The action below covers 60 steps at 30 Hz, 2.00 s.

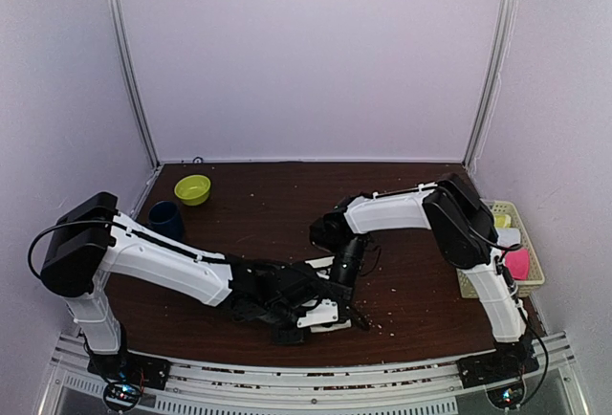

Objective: Roll the towels
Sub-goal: Roll the towel at the center of the board.

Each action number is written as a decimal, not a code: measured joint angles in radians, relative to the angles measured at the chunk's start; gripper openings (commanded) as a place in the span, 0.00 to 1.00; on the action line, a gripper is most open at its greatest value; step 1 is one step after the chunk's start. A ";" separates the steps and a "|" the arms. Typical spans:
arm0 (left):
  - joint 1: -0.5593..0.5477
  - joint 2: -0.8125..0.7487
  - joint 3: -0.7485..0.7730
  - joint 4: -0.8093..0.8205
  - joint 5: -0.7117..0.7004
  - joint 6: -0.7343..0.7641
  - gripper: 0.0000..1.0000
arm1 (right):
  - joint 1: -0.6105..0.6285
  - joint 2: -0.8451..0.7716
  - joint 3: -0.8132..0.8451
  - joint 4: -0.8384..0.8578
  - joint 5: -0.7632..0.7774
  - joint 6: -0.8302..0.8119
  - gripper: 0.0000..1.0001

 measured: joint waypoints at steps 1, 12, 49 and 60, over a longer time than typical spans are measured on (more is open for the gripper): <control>0.000 0.000 0.002 0.000 -0.002 -0.008 0.41 | 0.002 -0.004 0.000 0.003 0.009 0.001 0.17; -0.021 0.000 0.026 0.008 -0.031 -0.042 0.38 | 0.005 -0.007 0.000 0.005 0.021 0.005 0.17; 0.280 0.211 0.239 -0.113 0.696 -0.148 0.07 | -0.480 -0.698 -0.018 0.064 0.081 -0.087 0.42; 0.349 0.450 0.433 -0.267 1.117 -0.143 0.04 | -0.327 -0.954 -0.299 0.037 0.051 -0.356 0.39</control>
